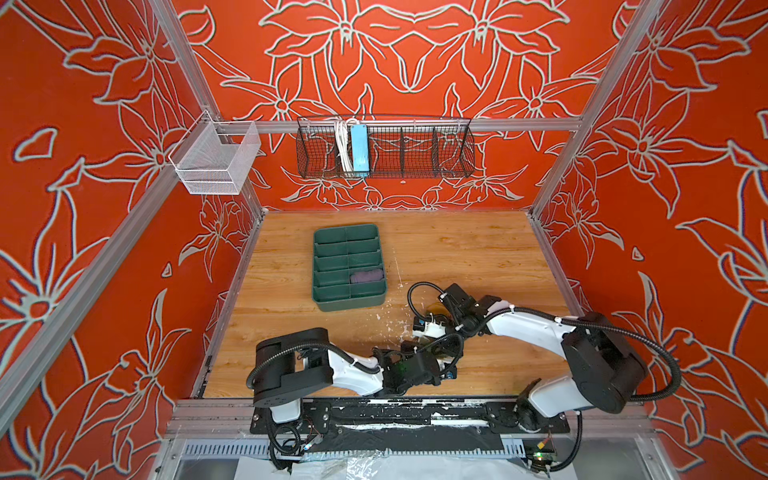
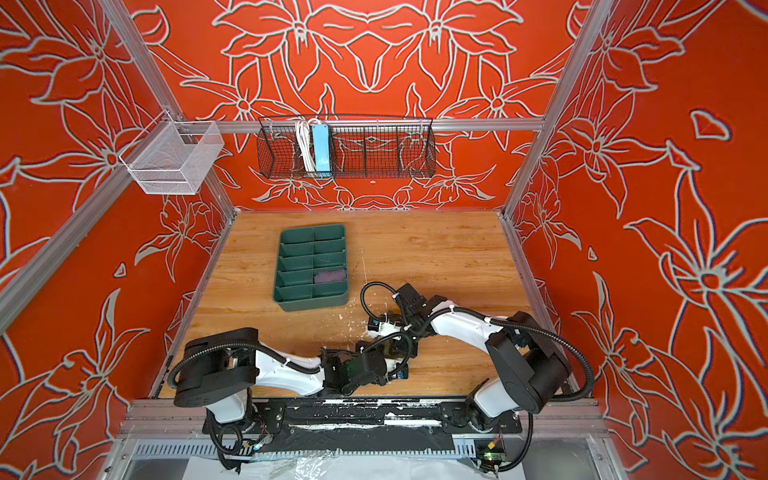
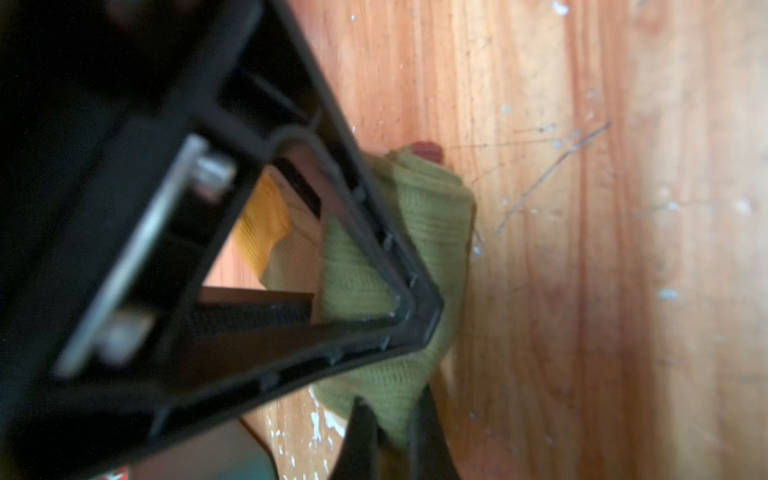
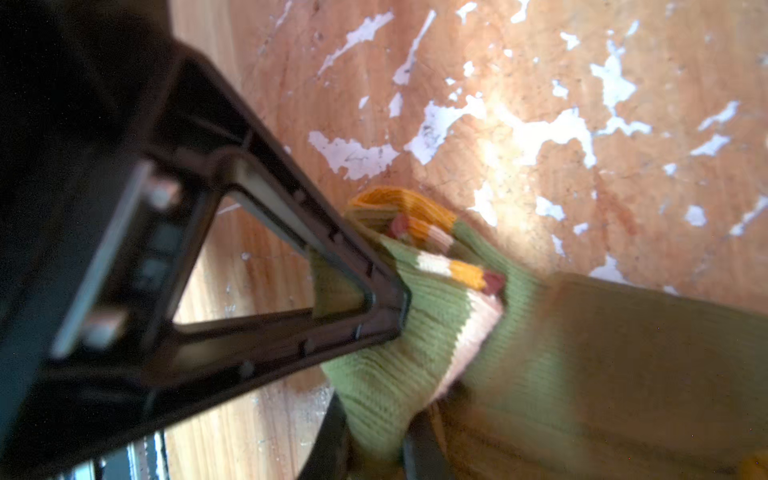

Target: Roll the socks

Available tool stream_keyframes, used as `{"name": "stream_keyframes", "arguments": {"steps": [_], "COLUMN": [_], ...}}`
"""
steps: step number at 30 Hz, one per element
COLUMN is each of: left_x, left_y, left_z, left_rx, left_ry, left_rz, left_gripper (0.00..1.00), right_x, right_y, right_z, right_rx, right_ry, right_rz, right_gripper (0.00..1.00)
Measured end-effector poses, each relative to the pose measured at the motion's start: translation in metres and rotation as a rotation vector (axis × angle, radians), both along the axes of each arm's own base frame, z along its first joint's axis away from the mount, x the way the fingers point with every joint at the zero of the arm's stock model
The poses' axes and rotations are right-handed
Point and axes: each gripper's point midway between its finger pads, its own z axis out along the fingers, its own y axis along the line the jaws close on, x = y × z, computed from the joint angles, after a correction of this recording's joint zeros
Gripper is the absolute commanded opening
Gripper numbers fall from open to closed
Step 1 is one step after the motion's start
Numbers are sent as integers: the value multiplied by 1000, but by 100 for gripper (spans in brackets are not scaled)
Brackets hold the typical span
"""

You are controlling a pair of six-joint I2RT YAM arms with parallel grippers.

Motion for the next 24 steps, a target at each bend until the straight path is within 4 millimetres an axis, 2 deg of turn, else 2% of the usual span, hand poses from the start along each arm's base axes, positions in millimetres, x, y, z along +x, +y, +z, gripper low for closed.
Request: {"name": "stream_keyframes", "arguments": {"steps": [2,5,7,10,13,16,18,20,24], "left_x": [-1,-4,-5,-6,-2,0,2,6,15], "left_y": [0,0,2,3,5,1,-3,-10,-33], "left_z": [0,1,3,4,5,4,4,4,5], "left_rx": [11,29,33,39,44,62,78,89,96], "left_ry": [25,91,144,233,315,405,474,555,762], "left_rz": [-1,-13,-19,-24,-24,-29,-26,-14,37], "left_gripper": [0,0,0,0,0,0,0,0,0], "right_x": [7,19,26,49,88,111,113,106,86], "right_y": [-1,-4,-8,-19,-49,-96,-128,-149,-171], "right_z": [1,10,23,57,108,156,184,207,246], "right_rx": [-15,-7,14,66,129,181,222,270,371], "right_ry": [-38,-139,-223,-381,-581,-749,-848,-927,-1042], "right_rz": [-20,-60,-105,-246,-506,-792,-957,-1057,-1138], "right_gripper": [59,74,81,88,90,88,85,82,74]}}
